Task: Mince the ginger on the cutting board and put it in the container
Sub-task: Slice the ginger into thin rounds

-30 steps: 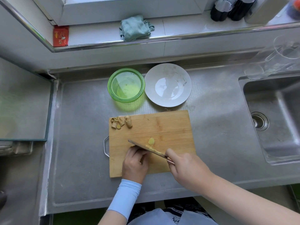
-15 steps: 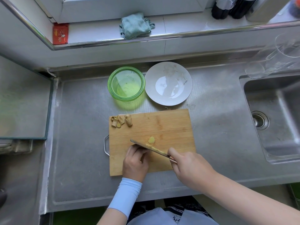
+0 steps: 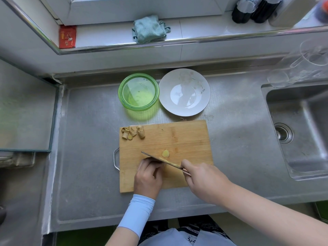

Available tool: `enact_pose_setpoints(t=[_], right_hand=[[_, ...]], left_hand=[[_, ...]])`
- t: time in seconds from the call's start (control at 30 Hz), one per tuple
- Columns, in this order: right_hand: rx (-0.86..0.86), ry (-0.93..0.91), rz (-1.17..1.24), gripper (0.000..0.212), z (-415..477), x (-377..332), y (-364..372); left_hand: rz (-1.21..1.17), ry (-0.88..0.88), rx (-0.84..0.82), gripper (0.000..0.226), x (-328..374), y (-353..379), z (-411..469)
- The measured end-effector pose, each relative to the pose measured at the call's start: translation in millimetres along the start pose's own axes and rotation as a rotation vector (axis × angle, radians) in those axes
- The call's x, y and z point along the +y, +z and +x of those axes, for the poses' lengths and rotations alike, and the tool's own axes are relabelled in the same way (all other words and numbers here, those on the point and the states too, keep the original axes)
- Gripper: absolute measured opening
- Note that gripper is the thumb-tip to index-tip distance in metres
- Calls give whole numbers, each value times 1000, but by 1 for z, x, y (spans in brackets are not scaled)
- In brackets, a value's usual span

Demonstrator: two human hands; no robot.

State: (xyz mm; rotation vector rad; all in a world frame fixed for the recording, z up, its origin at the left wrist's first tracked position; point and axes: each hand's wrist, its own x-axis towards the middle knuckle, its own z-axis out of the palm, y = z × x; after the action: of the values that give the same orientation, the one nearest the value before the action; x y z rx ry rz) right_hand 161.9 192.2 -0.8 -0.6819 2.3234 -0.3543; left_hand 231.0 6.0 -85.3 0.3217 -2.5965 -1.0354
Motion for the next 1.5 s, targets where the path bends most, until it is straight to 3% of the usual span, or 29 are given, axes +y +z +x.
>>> enact_pose_setpoints(t=[0.43, 0.77, 0.9, 1.3, 1.5], right_hand=[[-36, 57, 13, 13, 23, -9, 2], [75, -14, 9, 7, -2, -5, 7], [83, -23, 2, 7, -13, -1, 7], [68, -15, -2, 4, -15, 3, 7], [57, -5, 9, 4, -14, 2, 5]], left_hand=[[-20, 28, -11, 11, 2, -2, 0], [22, 18, 45, 5, -1, 2, -4], [-5, 9, 35, 16, 2, 0, -3], [5, 23, 31, 6, 1, 0, -2], [40, 9, -10, 23, 1, 0, -1]])
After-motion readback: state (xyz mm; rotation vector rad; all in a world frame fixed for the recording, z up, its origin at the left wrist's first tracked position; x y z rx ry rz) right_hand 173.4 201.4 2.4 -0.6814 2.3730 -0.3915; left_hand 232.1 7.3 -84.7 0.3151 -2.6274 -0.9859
